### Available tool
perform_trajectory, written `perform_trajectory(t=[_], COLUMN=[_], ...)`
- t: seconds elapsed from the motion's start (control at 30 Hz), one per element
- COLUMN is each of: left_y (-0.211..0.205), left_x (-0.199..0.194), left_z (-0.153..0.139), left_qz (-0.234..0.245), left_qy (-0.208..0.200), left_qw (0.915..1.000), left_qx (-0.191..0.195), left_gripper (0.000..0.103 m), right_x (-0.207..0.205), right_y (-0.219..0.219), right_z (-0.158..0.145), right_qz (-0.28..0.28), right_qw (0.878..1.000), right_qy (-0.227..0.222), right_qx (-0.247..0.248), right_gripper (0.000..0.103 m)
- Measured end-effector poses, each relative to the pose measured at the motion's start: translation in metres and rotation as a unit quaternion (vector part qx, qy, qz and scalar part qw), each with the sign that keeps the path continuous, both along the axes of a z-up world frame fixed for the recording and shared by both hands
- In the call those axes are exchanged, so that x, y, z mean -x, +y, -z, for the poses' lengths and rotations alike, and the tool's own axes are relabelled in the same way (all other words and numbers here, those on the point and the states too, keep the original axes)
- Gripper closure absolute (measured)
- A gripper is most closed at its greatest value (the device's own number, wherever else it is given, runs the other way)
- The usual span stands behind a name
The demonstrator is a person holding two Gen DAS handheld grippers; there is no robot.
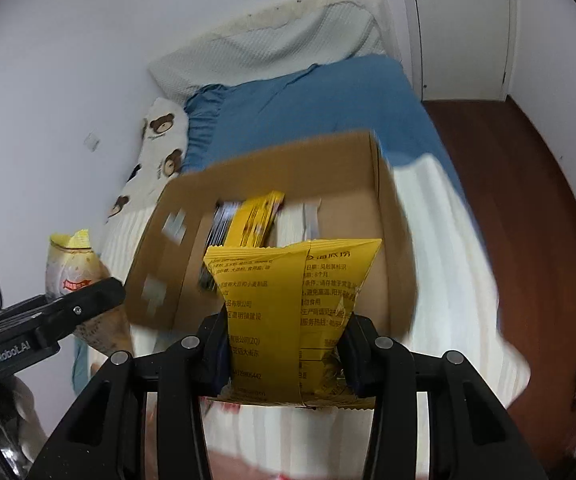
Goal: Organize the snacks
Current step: 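Carry both bags over the box and release them inside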
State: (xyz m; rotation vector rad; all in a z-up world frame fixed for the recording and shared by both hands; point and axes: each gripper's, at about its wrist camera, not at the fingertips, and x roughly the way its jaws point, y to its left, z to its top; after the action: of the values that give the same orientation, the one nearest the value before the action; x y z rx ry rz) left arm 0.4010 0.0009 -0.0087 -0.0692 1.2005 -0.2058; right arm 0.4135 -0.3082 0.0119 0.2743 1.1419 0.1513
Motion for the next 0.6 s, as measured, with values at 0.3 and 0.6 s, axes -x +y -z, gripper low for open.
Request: perform_trajectory(t=[0.3, 0.6], left_y=[0.01, 0.019], left_x=[-0.108, -0.159], left_z=[0.082, 0.138], left_qz=[-0.016, -0.034], left_qy=[0.084, 0.149], left_qw=[0.9947, 0.9856], left_qx=[-0.057, -0.074], left_gripper=[0.055, 0.055], right_x=[-0.114, -0.155], right_y=[0.006, 0.01], right_z=[0.052, 0.107], right_qz=[-0.01, -0.017], right_qw=[0.997, 0.991], right_qy=[0.061, 0.122], right_qx=[0.044, 0.06], right_gripper=[0.057, 0.057])
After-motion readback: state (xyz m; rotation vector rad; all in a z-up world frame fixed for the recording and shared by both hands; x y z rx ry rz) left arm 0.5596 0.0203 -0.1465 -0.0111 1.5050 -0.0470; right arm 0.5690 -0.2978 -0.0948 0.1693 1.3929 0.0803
